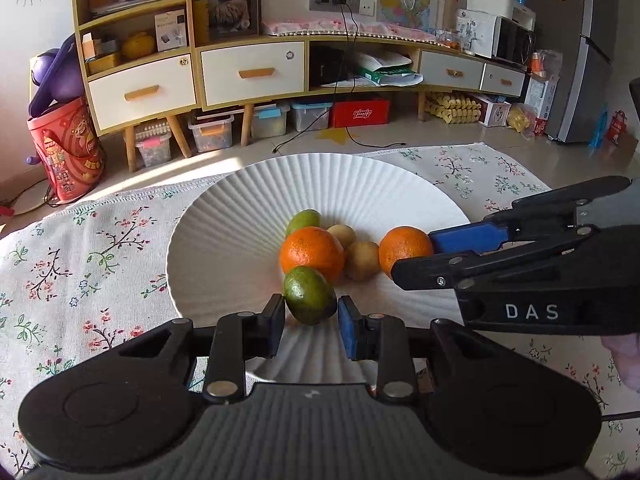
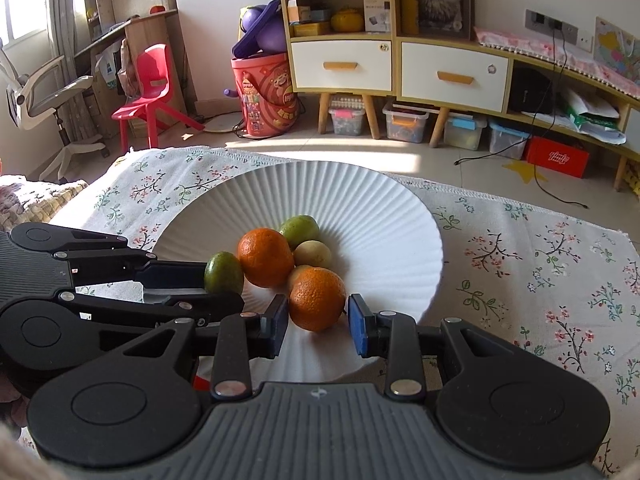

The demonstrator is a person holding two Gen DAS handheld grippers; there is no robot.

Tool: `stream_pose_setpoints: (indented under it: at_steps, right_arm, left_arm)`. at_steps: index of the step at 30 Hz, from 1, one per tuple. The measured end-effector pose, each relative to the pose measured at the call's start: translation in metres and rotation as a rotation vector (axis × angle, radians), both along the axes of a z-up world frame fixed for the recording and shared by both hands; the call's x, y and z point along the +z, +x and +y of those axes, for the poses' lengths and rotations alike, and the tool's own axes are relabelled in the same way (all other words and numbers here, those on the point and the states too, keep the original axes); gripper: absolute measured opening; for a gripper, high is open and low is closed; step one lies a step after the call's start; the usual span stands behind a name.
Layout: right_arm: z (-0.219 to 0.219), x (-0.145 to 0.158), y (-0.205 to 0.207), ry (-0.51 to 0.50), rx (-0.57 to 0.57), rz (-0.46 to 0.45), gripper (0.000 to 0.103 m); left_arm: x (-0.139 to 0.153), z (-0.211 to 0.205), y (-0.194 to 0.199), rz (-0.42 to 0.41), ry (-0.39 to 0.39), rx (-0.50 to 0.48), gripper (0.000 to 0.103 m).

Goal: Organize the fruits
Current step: 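Open both tools to release the lime and orange into the bowl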

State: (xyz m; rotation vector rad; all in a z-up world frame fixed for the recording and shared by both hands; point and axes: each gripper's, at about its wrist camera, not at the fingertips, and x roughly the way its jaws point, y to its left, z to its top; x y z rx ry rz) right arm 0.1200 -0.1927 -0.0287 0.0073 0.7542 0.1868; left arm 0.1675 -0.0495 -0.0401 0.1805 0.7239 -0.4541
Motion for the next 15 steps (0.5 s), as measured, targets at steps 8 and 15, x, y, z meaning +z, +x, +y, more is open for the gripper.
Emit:
stream_pose_setpoints:
  at_steps: [8,15]
  right_arm:
    - [-0.002,0.008,-0.008,0.013,-0.011,-0.025,0.046]
    - [-0.002,0.017,-0.019,0.023,-0.021,-0.048,0.054]
  left_arm:
    - [0.011,0.008,-0.011,-0.02,-0.004,0.012,0.029]
    - [0.02,0.014,-0.023,-0.026,-0.01,0.029,0.041]
